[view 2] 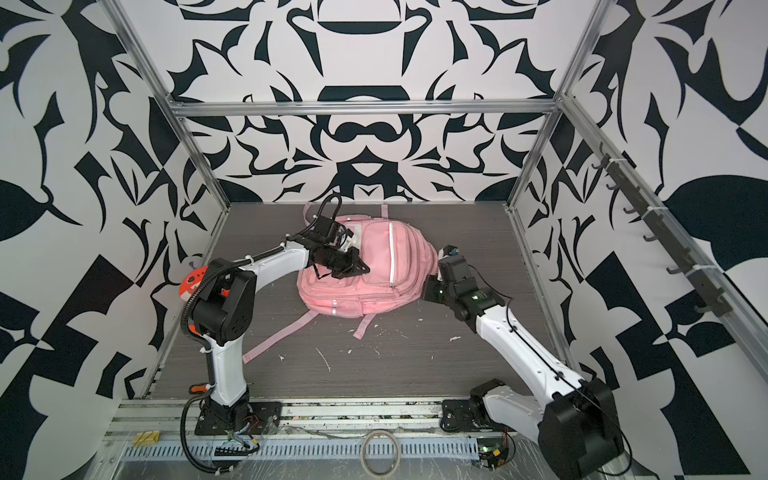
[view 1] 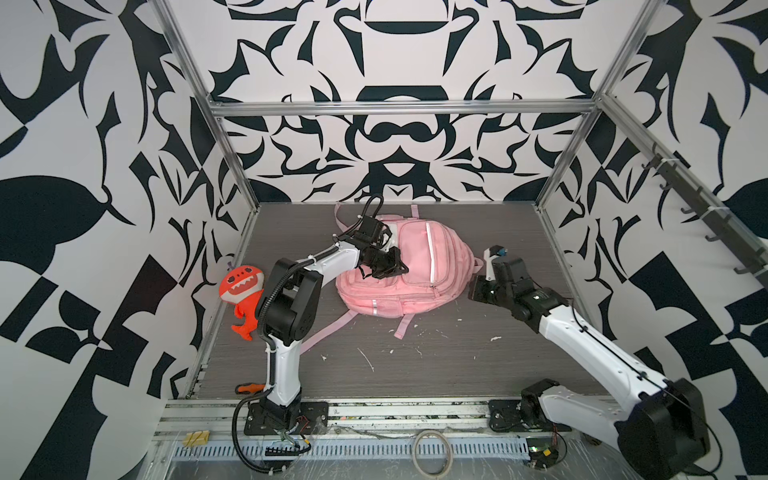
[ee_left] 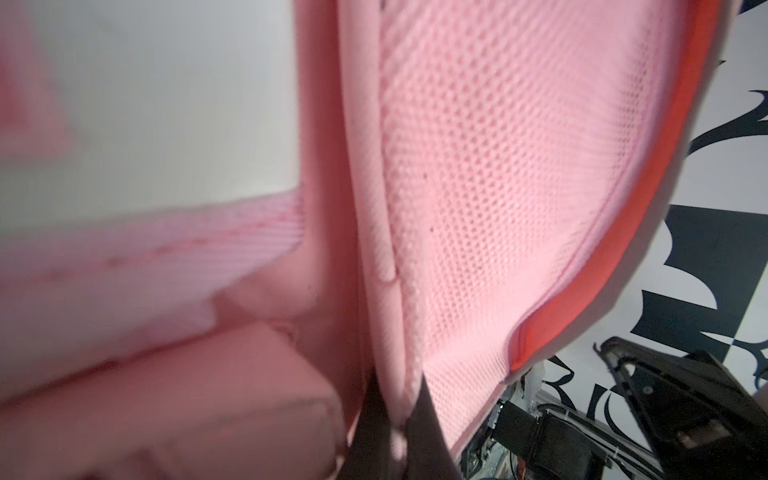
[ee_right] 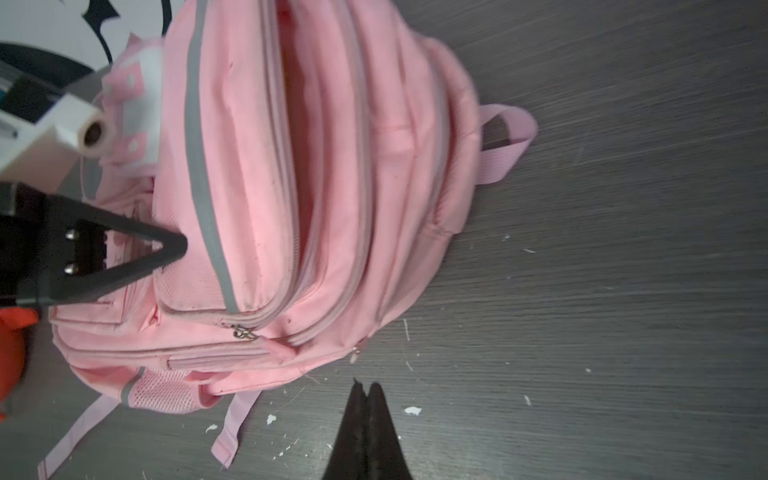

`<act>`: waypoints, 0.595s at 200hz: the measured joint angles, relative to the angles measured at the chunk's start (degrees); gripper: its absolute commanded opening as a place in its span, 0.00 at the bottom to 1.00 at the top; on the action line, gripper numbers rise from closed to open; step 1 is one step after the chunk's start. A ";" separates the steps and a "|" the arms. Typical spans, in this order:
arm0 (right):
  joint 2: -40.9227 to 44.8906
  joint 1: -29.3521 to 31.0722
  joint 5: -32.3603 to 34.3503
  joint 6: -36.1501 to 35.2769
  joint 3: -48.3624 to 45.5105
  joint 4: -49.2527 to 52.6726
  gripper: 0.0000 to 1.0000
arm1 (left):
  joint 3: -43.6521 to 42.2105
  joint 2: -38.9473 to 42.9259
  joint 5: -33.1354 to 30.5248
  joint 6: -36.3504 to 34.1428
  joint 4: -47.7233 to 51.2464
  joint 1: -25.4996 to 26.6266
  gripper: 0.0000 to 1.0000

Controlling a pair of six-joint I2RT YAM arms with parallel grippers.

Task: Pack the student bag
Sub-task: 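Grasp the main compartment zipper pull with right gripper while left holds the bag edge, then pull the zipper pull along the bag top with right gripper while left holds the edge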

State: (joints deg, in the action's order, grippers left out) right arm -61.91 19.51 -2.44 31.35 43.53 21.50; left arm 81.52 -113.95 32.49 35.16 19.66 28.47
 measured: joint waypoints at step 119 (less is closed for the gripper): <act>-14.93 10.64 -6.10 -28.57 12.63 3.98 0.65 | 0.07 0.37 1.62 -2.38 0.39 -0.35 0.00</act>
State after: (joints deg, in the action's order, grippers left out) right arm -76.84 30.15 -8.54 2.79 56.16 25.47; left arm 81.58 -113.58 34.11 32.77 20.05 28.12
